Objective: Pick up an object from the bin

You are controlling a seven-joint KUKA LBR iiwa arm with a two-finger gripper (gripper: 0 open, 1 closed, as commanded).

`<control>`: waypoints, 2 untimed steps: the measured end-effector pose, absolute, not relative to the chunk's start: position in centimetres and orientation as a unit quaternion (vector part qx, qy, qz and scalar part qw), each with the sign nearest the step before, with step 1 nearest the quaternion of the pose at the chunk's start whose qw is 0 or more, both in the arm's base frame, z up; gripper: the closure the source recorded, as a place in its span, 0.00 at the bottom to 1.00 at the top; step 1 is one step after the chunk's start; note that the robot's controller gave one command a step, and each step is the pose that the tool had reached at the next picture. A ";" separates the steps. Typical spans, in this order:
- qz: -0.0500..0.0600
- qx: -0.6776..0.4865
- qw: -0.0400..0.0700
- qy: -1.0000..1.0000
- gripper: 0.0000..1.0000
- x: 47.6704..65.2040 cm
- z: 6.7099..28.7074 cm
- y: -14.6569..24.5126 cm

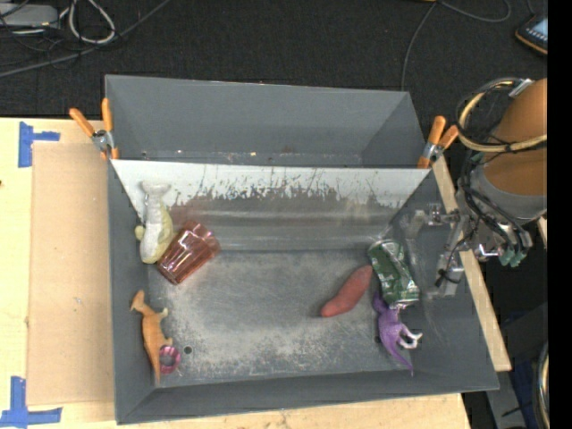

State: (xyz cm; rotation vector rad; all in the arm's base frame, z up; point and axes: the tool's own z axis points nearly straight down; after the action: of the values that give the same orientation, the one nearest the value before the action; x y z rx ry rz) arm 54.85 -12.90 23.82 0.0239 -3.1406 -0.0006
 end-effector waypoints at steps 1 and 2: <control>0.000 0.008 0.000 -1.000 0.00 54.9 23.8 -12.9; 0.001 -0.006 -0.002 -1.000 0.00 57.2 20.5 -10.5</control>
Offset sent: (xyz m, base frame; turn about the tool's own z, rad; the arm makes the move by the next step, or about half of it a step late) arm 0.0347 0.0410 -0.0573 0.0269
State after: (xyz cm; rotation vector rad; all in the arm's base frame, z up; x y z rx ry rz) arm 57.17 -10.53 20.49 -0.0175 -3.1461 0.0022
